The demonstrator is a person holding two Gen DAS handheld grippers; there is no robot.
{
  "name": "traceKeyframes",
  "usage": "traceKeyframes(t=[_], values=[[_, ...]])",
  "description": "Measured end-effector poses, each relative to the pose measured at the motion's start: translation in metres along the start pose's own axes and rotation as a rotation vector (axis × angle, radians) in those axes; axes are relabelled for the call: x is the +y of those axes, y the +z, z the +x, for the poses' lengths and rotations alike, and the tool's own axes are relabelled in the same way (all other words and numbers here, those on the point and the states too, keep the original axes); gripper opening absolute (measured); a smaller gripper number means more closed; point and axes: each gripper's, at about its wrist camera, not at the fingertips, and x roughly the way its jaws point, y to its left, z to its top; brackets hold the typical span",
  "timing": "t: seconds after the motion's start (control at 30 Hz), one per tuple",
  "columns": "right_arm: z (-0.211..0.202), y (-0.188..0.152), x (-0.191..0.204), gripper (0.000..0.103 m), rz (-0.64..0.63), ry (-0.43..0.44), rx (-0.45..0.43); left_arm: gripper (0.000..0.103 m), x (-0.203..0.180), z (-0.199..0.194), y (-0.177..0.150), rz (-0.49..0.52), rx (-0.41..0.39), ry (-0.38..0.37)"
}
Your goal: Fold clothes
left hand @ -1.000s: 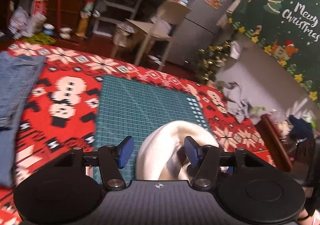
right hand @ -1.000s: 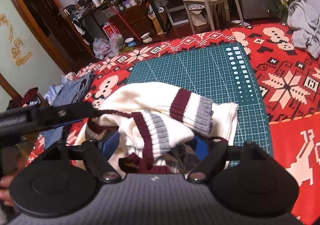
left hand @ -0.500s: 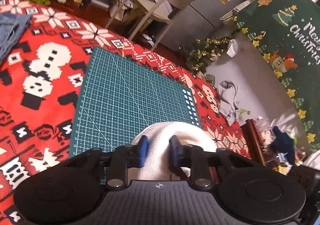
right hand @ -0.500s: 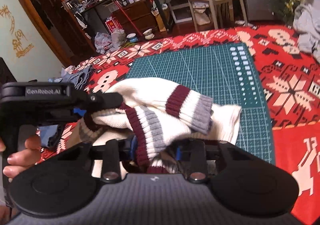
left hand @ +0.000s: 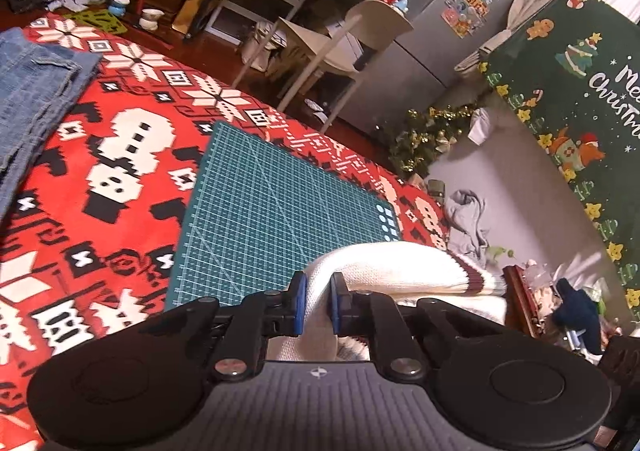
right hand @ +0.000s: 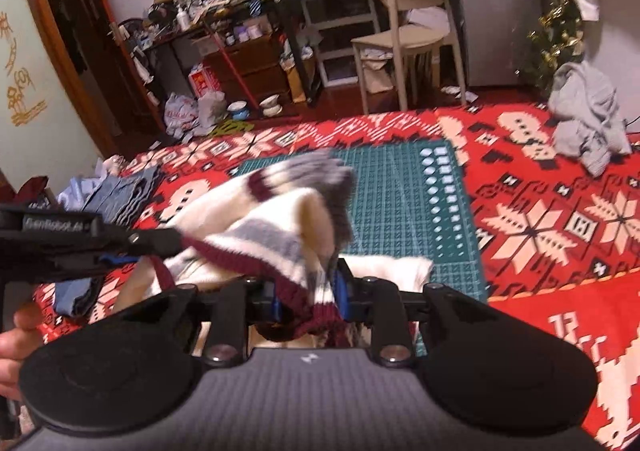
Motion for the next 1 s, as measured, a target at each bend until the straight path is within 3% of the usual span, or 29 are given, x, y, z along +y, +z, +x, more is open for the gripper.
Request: traceKeyframes(t=[0.13,0.23,0.33,0.5,0.53,0.57,0.73,0.83,0.9,0.93,0.97,1.0], values=[[-0.006,0.004,-0.006,0.025,0.016,-0.035,-0.018,0.000,0.004,-0.015,0.001,-0.017,-0.054,0.042],[-0.011,0.007,-0.019,0.024,0.062,-0.089,-0.040,0.000,0.013,-0.023,0.004,-0.028,-0.081,0.073],[-0.015,0.011,-0.033,0.024,0.097,-0.078,-0.059,0.000,0.016,-0.019,0.005,-0.040,-0.030,-0.034],[-0.014,0.014,-0.037,0.024,0.107,-0.061,-0.062,0.015,-0.014,0.001,-0.006,0.109,0.015,-0.024],[-0.014,0.014,-0.037,0.024,0.107,-0.058,-0.061,0.025,-0.019,0.005,-0.009,0.137,0.022,-0.018],[-0.013,0.015,-0.037,0.024,0.108,-0.054,-0.059,0.030,-0.023,0.009,-0.011,0.160,0.019,-0.004],[-0.012,0.015,-0.031,0.024,0.099,-0.035,-0.057,0.030,-0.030,0.031,-0.012,0.241,-0.028,0.125],[-0.013,0.016,-0.031,0.024,0.104,-0.037,-0.061,0.030,-0.023,0.043,-0.013,0.261,-0.002,0.163],[-0.014,0.016,-0.035,0.024,0.129,-0.031,-0.060,0.028,-0.016,0.046,-0.013,0.234,0.022,0.140],[-0.014,0.016,-0.036,0.024,0.139,-0.027,-0.059,0.024,-0.013,0.046,-0.012,0.206,0.031,0.104],[-0.013,0.016,-0.037,0.024,0.149,-0.023,-0.059,0.012,-0.011,0.045,-0.011,0.177,0.040,0.069],[-0.013,0.016,-0.037,0.024,0.145,-0.025,-0.062,0.010,-0.009,0.044,-0.010,0.159,0.041,0.049]])
